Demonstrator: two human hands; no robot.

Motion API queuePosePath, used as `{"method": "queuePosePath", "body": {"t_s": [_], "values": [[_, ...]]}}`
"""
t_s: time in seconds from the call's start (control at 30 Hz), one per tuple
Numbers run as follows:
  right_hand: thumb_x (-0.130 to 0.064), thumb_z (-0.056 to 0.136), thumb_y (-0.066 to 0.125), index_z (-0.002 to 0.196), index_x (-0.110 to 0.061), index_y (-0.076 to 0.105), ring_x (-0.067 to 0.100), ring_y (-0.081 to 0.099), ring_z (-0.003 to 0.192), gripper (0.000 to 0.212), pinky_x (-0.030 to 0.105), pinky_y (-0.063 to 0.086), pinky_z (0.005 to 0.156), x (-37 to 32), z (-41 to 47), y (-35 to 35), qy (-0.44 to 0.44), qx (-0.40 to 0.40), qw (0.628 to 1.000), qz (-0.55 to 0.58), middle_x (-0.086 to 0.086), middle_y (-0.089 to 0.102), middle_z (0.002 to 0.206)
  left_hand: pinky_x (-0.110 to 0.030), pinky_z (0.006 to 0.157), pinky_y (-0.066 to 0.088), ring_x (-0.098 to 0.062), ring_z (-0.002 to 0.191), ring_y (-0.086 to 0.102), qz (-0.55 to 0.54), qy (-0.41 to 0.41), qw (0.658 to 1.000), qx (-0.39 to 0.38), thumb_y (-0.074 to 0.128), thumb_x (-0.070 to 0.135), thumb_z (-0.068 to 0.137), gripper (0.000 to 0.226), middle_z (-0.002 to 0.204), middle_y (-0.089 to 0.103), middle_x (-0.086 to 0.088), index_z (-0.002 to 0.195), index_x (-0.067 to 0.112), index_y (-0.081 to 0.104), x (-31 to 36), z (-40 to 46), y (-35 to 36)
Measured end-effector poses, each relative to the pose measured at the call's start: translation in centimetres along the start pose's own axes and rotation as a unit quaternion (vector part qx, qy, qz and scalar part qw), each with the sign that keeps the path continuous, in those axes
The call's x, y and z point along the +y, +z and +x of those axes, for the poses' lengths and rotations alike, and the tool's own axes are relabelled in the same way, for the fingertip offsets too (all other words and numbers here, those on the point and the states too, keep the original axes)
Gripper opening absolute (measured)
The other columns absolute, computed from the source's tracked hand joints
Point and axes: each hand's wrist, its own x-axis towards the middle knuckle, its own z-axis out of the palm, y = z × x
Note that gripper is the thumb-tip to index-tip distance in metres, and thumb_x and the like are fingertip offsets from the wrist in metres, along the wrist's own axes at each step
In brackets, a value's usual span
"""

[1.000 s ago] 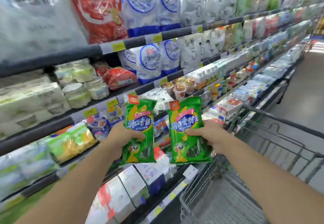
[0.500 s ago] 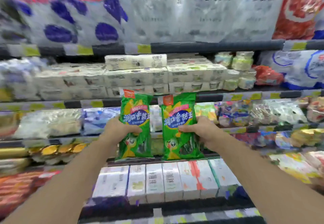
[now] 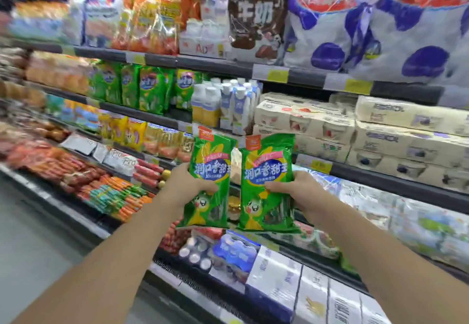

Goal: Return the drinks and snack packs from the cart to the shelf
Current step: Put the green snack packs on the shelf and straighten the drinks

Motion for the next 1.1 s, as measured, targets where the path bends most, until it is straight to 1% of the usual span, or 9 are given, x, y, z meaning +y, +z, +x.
{"method": "queuePosePath", "body": {"t_s": [0.13, 0.23, 0.3, 0.4, 0.57, 0.73, 0.9, 1.0, 1.1], "values": [[-0.011, 0.076, 0.084, 0.102, -0.007, 0.073, 0.028, 0.076, 0.09, 0.029, 0.044, 0.061, 0.083, -2.0, 5.9, 4.4, -0.023, -0.048, 0.998, -0.013, 0.013, 0.079, 0.097, -0.048, 0.09, 0.054, -0.031, 0.103, 0.065, 0.001, -0.002, 0.998, 0.058, 0.091, 0.031, 0.033, 0.096, 0.117, 0.068, -0.009, 0.121, 0.013, 0.057, 0.1, 3.7, -4.3], [-0.009, 0.077, 0.083, 0.105, -0.006, 0.072, 0.026, 0.076, 0.086, 0.03, 0.035, 0.061, 0.072, -3.5, 10.1, 7.5, -0.023, -0.073, 0.997, -0.003, 0.014, 0.079, 0.099, -0.045, 0.088, 0.051, -0.03, 0.104, 0.062, -0.006, -0.001, 0.996, 0.085, 0.093, 0.019, 0.053, 0.073, 0.119, 0.066, -0.011, 0.115, 0.015, 0.056, 0.5, 6.0, -7.2], [-0.009, 0.077, 0.083, 0.107, -0.004, 0.071, 0.025, 0.076, 0.085, 0.032, 0.033, 0.061, 0.069, -4.7, 12.4, 9.6, -0.027, -0.093, 0.995, -0.001, 0.014, 0.078, 0.1, -0.043, 0.091, 0.046, -0.03, 0.118, 0.053, -0.011, 0.004, 0.994, 0.109, 0.091, 0.015, 0.065, 0.09, 0.139, 0.053, -0.01, 0.142, 0.015, 0.045, 0.6, 8.0, -9.0], [-0.012, 0.075, 0.085, 0.106, -0.004, 0.072, 0.03, 0.075, 0.094, 0.035, 0.046, 0.06, 0.086, -6.3, 15.4, 13.1, -0.038, -0.112, 0.993, -0.017, 0.012, 0.079, 0.099, -0.046, 0.097, 0.042, -0.033, 0.132, 0.043, -0.024, 0.003, 0.991, 0.133, 0.091, 0.017, 0.066, 0.11, 0.152, 0.039, -0.01, 0.155, 0.014, 0.025, 0.7, 10.0, -11.4], [-0.013, 0.078, 0.083, 0.107, -0.002, 0.072, 0.03, 0.075, 0.094, 0.033, 0.045, 0.059, 0.089, -8.2, 19.1, 18.8, -0.048, -0.132, 0.99, -0.025, 0.012, 0.079, 0.099, -0.043, 0.083, 0.054, -0.029, 0.102, 0.065, -0.012, -0.001, 0.989, 0.145, 0.092, 0.018, 0.055, 0.091, 0.121, 0.066, -0.013, 0.135, 0.008, 0.052, 0.4, 13.0, -16.2], [-0.012, 0.079, 0.081, 0.108, -0.002, 0.07, 0.03, 0.075, 0.091, 0.032, 0.046, 0.058, 0.088, -8.9, 22.4, 24.3, -0.056, -0.115, 0.992, -0.011, 0.011, 0.079, 0.096, -0.052, 0.108, 0.038, -0.035, 0.136, 0.041, -0.033, 0.012, 0.992, 0.118, 0.09, 0.015, 0.066, 0.11, 0.155, 0.036, -0.011, 0.155, 0.015, 0.025, -0.4, 17.6, -21.6], [-0.016, 0.078, 0.083, 0.102, -0.007, 0.071, 0.034, 0.074, 0.096, 0.028, 0.059, 0.052, 0.098, -9.3, 24.1, 28.6, -0.045, -0.055, 0.997, -0.016, 0.011, 0.079, 0.096, -0.051, 0.106, 0.041, -0.032, 0.124, 0.05, -0.016, 0.014, 0.998, 0.053, 0.094, 0.026, 0.051, 0.108, 0.144, 0.049, -0.004, 0.145, 0.016, 0.04, -0.6, 22.9, -26.4], [-0.017, 0.077, 0.084, 0.104, -0.004, 0.071, 0.033, 0.074, 0.096, 0.033, 0.057, 0.053, 0.097, -10.0, 24.5, 29.4, -0.043, -0.014, 0.999, -0.016, 0.012, 0.079, 0.097, -0.04, 0.098, 0.043, -0.024, 0.11, 0.052, -0.006, 0.013, 1.0, 0.005, 0.092, 0.022, 0.059, 0.082, 0.116, 0.059, 0.004, 0.127, 0.016, 0.048, 0.4, 25.8, -27.5], [-0.014, 0.078, 0.083, 0.102, -0.004, 0.071, 0.032, 0.074, 0.096, 0.029, 0.055, 0.053, 0.098, -10.5, 24.5, 28.8, -0.041, 0.033, 0.999, -0.01, 0.011, 0.079, 0.097, -0.054, 0.103, 0.046, -0.032, 0.12, 0.057, 0.003, 0.043, 0.998, -0.043, 0.094, 0.037, 0.032, 0.12, 0.136, 0.059, -0.01, 0.14, 0.015, 0.048, 1.0, 28.9, -27.1]]}}
